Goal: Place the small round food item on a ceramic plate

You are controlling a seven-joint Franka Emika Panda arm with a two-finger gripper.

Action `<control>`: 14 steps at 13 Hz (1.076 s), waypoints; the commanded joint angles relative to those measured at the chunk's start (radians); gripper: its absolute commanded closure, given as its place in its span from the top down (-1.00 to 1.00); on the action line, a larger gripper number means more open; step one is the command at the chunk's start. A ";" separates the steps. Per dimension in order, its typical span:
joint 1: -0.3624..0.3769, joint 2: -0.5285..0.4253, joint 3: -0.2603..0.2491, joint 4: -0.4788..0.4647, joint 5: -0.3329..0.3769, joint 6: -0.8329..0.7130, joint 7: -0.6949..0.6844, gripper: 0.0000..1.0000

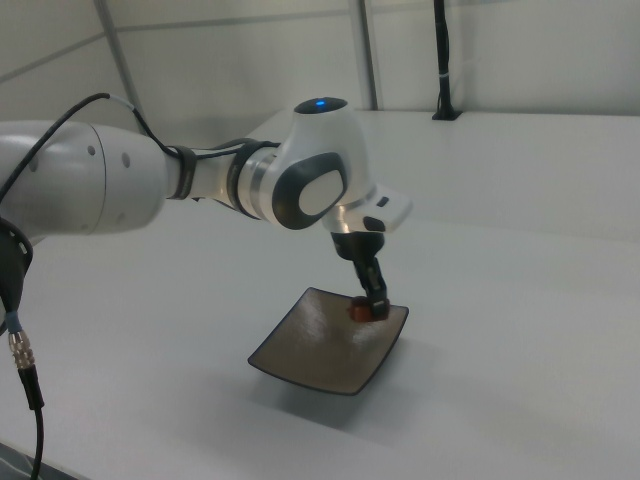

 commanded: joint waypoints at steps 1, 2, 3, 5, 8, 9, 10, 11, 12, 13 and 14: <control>0.002 -0.021 0.021 -0.029 -0.012 -0.019 0.009 0.85; 0.002 -0.021 0.021 -0.028 -0.012 -0.022 0.021 1.00; 0.002 -0.021 0.021 -0.025 -0.012 -0.022 0.026 1.00; 0.002 -0.032 0.021 -0.020 -0.012 -0.045 0.024 1.00; 0.036 -0.113 0.023 -0.025 -0.012 -0.100 -0.108 1.00; 0.050 -0.136 0.021 -0.025 -0.012 -0.140 -0.187 1.00; 0.062 -0.157 0.021 -0.025 -0.012 -0.183 -0.257 1.00; 0.077 -0.180 0.021 -0.026 -0.010 -0.212 -0.320 1.00; 0.087 -0.202 0.021 -0.031 -0.009 -0.240 -0.379 1.00; 0.109 -0.232 0.021 -0.046 -0.009 -0.278 -0.461 1.00; 0.140 -0.284 0.014 -0.081 -0.010 -0.290 -0.567 1.00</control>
